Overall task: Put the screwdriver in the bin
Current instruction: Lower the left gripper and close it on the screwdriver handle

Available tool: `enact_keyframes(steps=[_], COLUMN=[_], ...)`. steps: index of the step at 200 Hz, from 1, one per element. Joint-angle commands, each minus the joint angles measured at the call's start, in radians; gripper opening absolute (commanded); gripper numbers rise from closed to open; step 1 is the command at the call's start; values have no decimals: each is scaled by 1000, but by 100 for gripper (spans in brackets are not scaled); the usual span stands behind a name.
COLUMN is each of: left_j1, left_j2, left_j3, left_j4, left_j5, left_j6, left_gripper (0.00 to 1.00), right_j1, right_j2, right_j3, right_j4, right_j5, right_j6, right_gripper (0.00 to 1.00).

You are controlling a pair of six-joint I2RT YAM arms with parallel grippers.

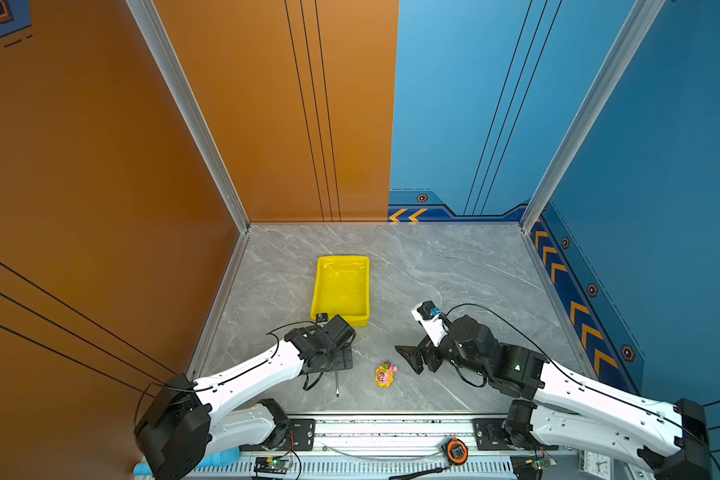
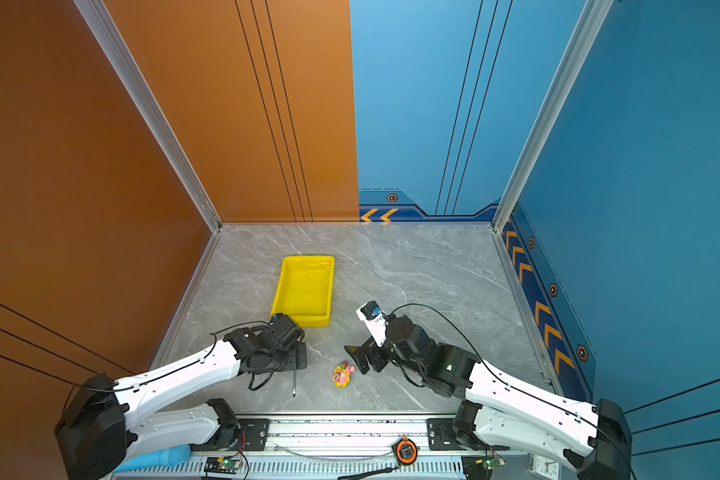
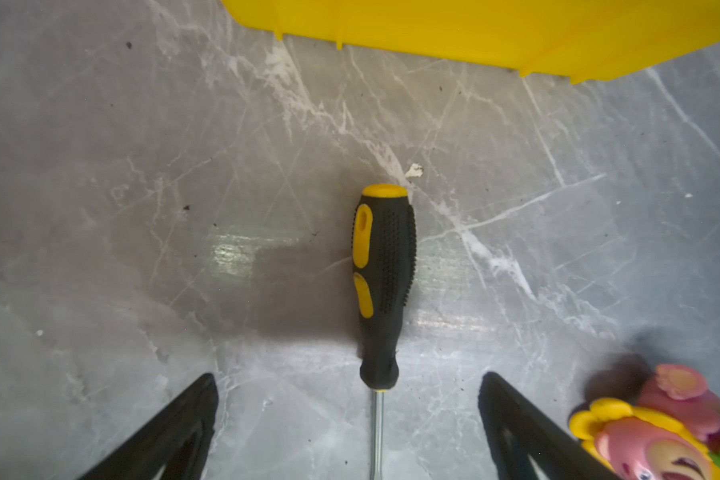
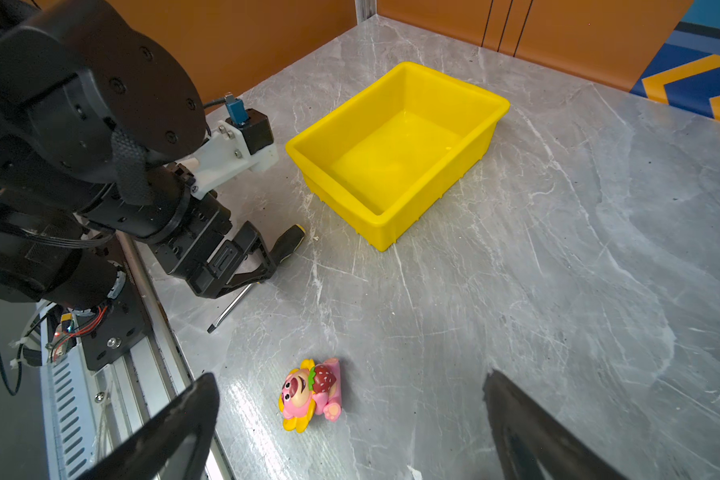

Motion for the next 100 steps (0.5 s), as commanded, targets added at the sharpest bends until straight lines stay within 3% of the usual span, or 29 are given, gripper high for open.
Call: enact_keyframes(steps=[1,58,89,100], left_j1=[-4,4,-3,-6], left_j2=[-5,93,149,160], left_j3=[-27,-7,11,11], left_j4=[23,72,72,72], left_j5=[11,44,39,32], left_j6=[-6,22,31,31], left_gripper=[98,93,87,80], right_j1=[12,26,34,38], right_j2=[16,51,52,54], right_j3=[-32,-40,-51,-50], right_j4=[61,76,84,85], right_j5=[-58,-75,-59,-52], right_j6=[-70,-81,-73,-69], right_gripper=[100,100,100,100])
